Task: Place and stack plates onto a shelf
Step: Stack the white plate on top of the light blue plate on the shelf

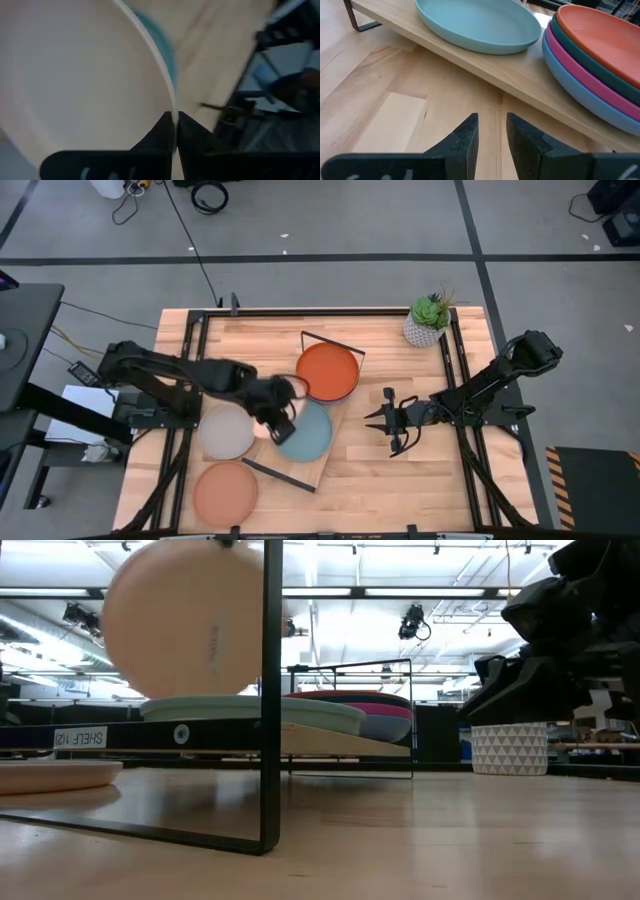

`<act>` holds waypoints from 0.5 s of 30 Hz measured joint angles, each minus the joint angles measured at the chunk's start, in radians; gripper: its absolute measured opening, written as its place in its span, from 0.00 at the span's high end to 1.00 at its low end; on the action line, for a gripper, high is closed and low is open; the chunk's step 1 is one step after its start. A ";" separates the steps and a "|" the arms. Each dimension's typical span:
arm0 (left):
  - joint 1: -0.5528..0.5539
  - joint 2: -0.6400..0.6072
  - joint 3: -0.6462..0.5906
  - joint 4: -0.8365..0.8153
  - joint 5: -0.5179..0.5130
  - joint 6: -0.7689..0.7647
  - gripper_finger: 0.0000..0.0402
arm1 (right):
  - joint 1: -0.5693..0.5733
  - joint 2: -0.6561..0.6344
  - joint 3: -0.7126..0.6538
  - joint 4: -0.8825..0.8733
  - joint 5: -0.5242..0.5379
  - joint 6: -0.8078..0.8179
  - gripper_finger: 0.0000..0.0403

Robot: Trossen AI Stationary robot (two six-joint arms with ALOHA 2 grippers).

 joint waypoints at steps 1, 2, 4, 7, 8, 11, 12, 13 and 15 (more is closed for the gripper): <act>-0.015 0.016 0.000 0.040 0.001 -0.011 0.96 | 0.000 0.000 0.000 0.001 0.000 -0.001 0.74; -0.028 0.035 0.001 0.075 0.006 -0.012 0.96 | 0.000 0.000 0.000 0.005 0.000 -0.003 0.74; -0.045 0.073 0.001 0.106 0.029 -0.013 0.96 | 0.000 0.000 0.000 0.009 0.000 -0.003 0.74; -0.058 0.127 0.002 0.130 0.051 -0.012 0.96 | 0.000 0.000 0.000 0.008 0.000 -0.003 0.74; -0.058 0.140 0.003 0.128 0.053 -0.008 0.96 | 0.000 0.000 0.000 0.008 0.000 -0.004 0.74; -0.058 0.179 0.015 0.119 0.043 0.018 0.96 | -0.001 0.000 0.000 0.009 0.000 -0.016 0.74; -0.058 0.187 0.023 0.120 0.037 0.023 0.96 | -0.001 0.000 0.000 0.008 0.000 -0.020 0.74; -0.058 0.193 0.029 0.124 0.034 0.032 0.96 | -0.001 0.000 0.000 0.008 0.000 -0.022 0.74; -0.057 0.207 0.044 0.136 0.034 0.044 0.95 | -0.001 0.000 0.000 0.008 0.000 -0.022 0.74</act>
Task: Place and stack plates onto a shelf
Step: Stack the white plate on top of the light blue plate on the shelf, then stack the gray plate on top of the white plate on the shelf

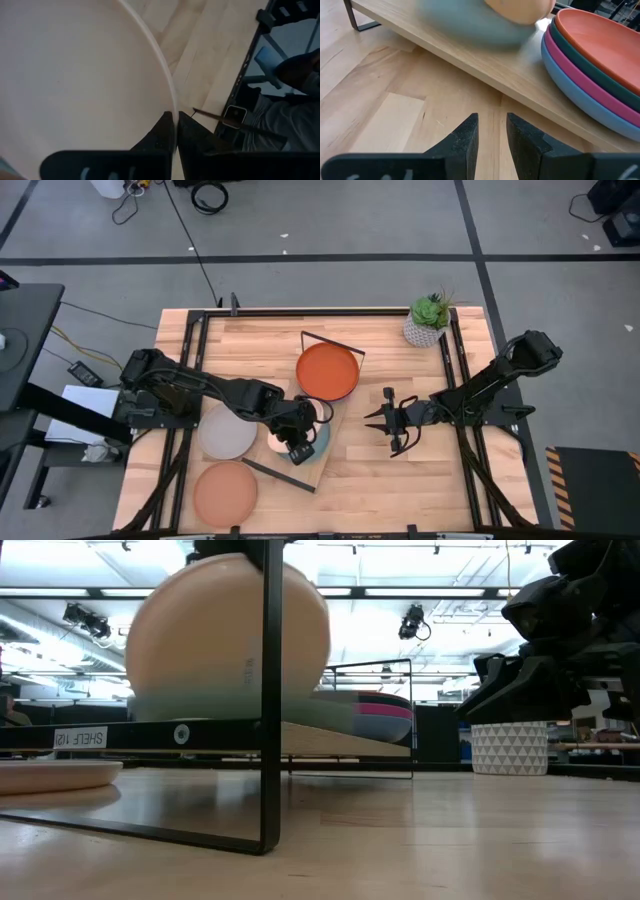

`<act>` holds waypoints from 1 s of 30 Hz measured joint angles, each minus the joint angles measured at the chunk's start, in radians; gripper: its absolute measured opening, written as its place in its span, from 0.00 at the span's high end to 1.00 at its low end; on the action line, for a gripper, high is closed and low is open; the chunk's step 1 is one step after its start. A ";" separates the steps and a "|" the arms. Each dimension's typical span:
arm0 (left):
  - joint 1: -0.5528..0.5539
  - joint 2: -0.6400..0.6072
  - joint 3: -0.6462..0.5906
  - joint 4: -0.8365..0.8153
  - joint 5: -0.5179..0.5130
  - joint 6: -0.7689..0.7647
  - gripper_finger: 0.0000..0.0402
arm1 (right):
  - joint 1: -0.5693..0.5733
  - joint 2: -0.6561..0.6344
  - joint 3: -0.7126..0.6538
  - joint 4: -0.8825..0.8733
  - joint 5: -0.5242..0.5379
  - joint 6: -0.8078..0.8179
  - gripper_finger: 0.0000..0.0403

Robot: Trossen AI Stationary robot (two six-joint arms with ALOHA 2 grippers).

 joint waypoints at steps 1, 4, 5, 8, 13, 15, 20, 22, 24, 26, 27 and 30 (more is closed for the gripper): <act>-0.001 0.007 0.006 0.002 0.001 0.005 0.95 | 0.000 0.000 0.000 0.000 0.000 0.000 0.74; -0.008 0.027 0.013 0.005 0.000 0.008 0.94 | 0.000 0.000 0.000 0.000 0.000 0.000 0.74; -0.013 0.030 0.013 0.005 0.001 0.016 0.93 | 0.000 0.000 0.000 0.000 0.000 0.000 0.74; -0.027 0.043 0.013 0.004 -0.004 0.045 0.90 | 0.000 0.000 0.000 0.000 0.000 0.000 0.74; -0.041 0.051 0.012 0.004 -0.020 0.050 0.78 | 0.000 0.000 0.000 0.000 -0.001 0.003 0.74; -0.040 0.053 0.012 0.002 -0.020 0.050 0.72 | 0.000 0.000 0.000 0.000 -0.002 0.004 0.74; -0.025 0.027 0.013 -0.023 0.009 0.049 0.63 | 0.000 0.000 0.000 0.001 -0.004 0.004 0.74; -0.027 0.016 0.013 -0.106 -0.021 0.056 0.62 | 0.001 0.000 0.000 0.002 -0.006 0.006 0.74; -0.038 0.013 0.013 -0.213 -0.106 0.076 0.63 | 0.001 0.000 0.000 0.002 -0.011 0.011 0.74; -0.051 0.011 0.012 -0.343 -0.184 0.098 0.65 | 0.001 0.000 0.000 0.001 -0.011 0.011 0.74; -0.056 0.010 0.009 -0.380 -0.196 0.103 0.66 | 0.001 0.000 0.000 0.001 -0.011 0.012 0.74; -0.063 0.002 -0.039 -0.438 -0.199 0.107 0.71 | 0.001 0.000 0.000 0.004 -0.011 0.015 0.74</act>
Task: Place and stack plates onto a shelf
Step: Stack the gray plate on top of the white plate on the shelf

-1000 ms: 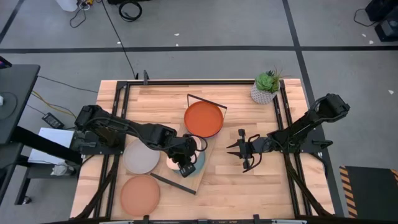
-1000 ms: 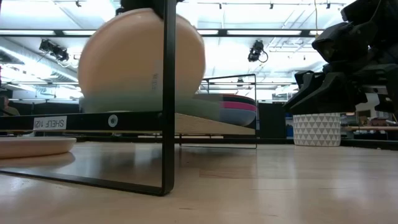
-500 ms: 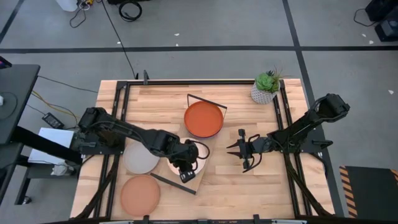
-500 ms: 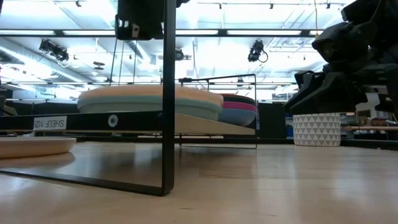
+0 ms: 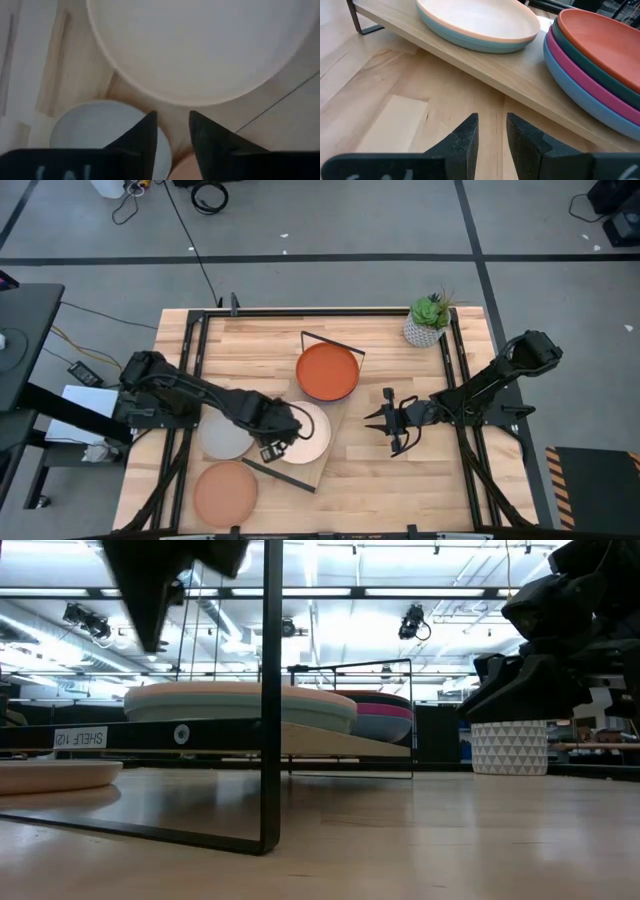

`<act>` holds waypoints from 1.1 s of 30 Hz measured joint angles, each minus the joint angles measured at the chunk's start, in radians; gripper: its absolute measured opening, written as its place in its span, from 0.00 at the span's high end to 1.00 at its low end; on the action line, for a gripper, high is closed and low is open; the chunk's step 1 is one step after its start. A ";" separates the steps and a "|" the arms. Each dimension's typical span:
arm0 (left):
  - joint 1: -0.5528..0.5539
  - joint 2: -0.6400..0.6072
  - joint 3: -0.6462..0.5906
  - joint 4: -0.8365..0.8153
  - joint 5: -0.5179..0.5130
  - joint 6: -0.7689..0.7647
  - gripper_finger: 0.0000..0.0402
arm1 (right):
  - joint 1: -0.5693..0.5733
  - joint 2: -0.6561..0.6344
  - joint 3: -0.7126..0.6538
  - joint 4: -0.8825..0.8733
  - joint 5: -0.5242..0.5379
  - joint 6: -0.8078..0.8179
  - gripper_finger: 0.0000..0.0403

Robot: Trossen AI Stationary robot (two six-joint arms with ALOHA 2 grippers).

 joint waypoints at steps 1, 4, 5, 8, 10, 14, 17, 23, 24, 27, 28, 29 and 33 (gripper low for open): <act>0.001 -0.013 -0.025 0.004 0.002 0.000 0.73 | 0.000 0.000 0.000 0.002 0.000 0.001 0.74; 0.026 -0.068 -0.118 0.043 0.030 -0.001 0.80 | 0.000 0.000 0.000 0.003 -0.003 0.009 0.74; 0.037 -0.087 -0.156 0.054 0.035 -0.002 0.83 | 0.000 0.000 0.000 0.004 -0.006 0.012 0.74; 0.078 -0.164 -0.262 0.117 0.038 -0.005 0.90 | 0.001 0.000 0.000 0.003 -0.020 0.019 0.74; 0.104 -0.221 -0.332 0.161 0.041 -0.005 0.94 | 0.001 0.000 0.000 0.003 -0.020 0.023 0.74; 0.161 -0.308 -0.468 0.189 0.027 -0.018 0.97 | 0.002 0.000 0.000 0.002 -0.019 0.025 0.74; 0.202 -0.340 -0.568 0.197 0.027 -0.021 0.93 | 0.001 0.000 0.000 -0.002 -0.019 0.031 0.74; 0.275 -0.325 -0.658 0.241 0.043 0.069 0.76 | 0.001 0.000 0.000 0.005 -0.023 0.031 0.74; 0.289 -0.321 -0.663 0.244 0.038 0.089 0.73 | 0.001 0.000 0.000 0.007 -0.025 0.031 0.74; 0.317 -0.313 -0.673 0.236 -0.007 0.200 0.65 | 0.001 0.000 0.000 0.010 -0.026 0.031 0.74; 0.317 -0.309 -0.674 0.237 -0.026 0.259 0.63 | 0.001 0.000 0.000 0.010 -0.026 0.031 0.74; 0.317 -0.304 -0.673 0.239 -0.039 0.315 0.62 | 0.001 0.000 0.000 0.010 -0.026 0.031 0.74; 0.317 -0.286 -0.673 0.273 -0.065 0.470 0.62 | 0.001 0.000 0.000 0.008 -0.026 0.031 0.74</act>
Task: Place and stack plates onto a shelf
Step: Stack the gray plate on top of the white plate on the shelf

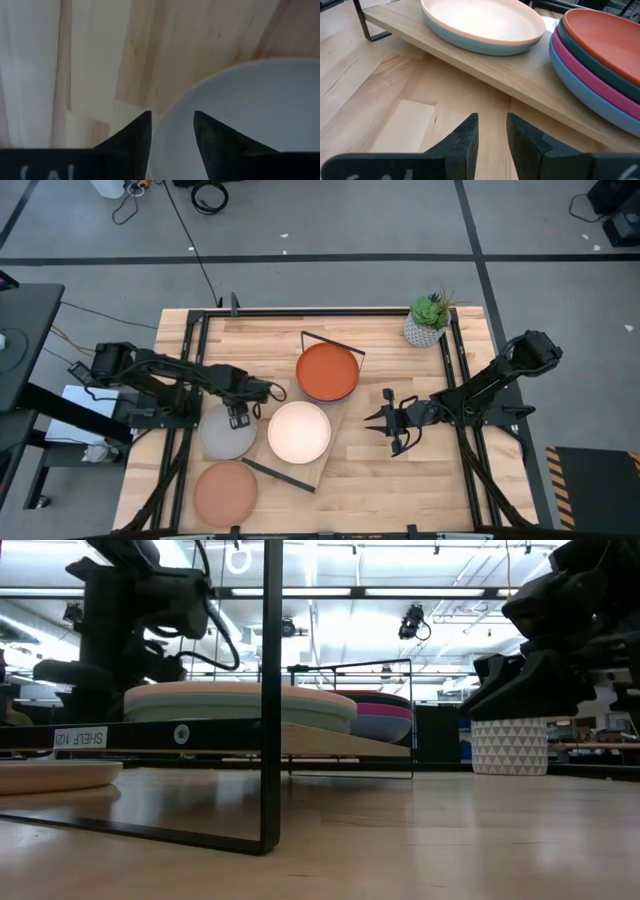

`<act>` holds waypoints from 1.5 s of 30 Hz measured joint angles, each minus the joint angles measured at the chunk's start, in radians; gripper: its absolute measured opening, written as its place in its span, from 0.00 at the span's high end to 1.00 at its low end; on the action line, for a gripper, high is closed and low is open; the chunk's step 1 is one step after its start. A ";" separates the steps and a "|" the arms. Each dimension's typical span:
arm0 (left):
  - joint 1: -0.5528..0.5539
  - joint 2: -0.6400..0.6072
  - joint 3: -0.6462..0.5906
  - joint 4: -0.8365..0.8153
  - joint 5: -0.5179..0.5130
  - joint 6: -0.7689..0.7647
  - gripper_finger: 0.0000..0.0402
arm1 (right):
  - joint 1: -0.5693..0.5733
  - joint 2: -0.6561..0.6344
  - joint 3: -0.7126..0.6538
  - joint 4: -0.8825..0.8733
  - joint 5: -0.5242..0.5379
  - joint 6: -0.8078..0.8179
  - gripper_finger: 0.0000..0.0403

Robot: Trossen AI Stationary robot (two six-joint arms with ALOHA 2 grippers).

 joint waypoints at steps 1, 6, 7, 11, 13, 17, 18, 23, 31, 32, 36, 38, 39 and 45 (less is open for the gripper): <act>0.000 0.007 0.000 0.008 -0.001 0.025 0.62 | 0.000 0.000 0.000 -0.002 0.000 0.000 0.74; 0.008 0.041 0.000 0.008 0.002 0.041 0.65 | 0.000 0.000 0.000 -0.005 0.000 0.003 0.74; 0.011 0.049 0.000 0.008 0.003 0.041 0.65 | 0.000 0.000 0.000 -0.007 0.000 0.003 0.74; 0.012 0.099 0.000 0.030 0.006 0.036 0.65 | 0.000 0.000 0.000 -0.008 0.000 0.004 0.74; 0.012 0.123 0.000 0.035 0.007 0.040 0.68 | 0.000 0.000 0.000 -0.008 0.000 0.004 0.74; 0.011 0.140 0.000 0.023 0.008 0.043 0.85 | 0.000 0.000 0.000 -0.008 0.000 0.004 0.74; 0.011 0.141 0.005 0.012 0.013 0.046 0.91 | 0.000 0.000 0.000 -0.008 0.000 0.004 0.74; 0.011 0.138 0.095 -0.174 0.015 0.049 0.96 | 0.000 0.000 0.000 -0.006 0.000 0.003 0.74; 0.011 0.138 0.414 -0.542 -0.078 0.046 0.97 | 0.000 0.000 0.000 -0.006 0.000 0.002 0.74; 0.011 0.138 0.465 -0.586 -0.088 0.042 0.97 | 0.000 0.000 0.000 -0.006 0.000 0.002 0.74; 0.011 0.128 0.656 -0.628 -0.115 0.025 0.97 | 0.000 0.000 0.000 -0.006 0.000 0.001 0.74; 0.011 0.110 0.744 -0.638 -0.115 0.025 0.97 | 0.000 0.000 0.000 -0.006 0.000 0.001 0.74; 0.011 0.106 0.787 -0.642 -0.116 0.015 0.97 | 0.000 0.000 0.000 -0.007 0.000 0.002 0.74; 0.011 0.095 0.926 -0.543 -0.080 -0.136 0.97 | 0.000 0.000 0.000 -0.011 -0.001 0.006 0.74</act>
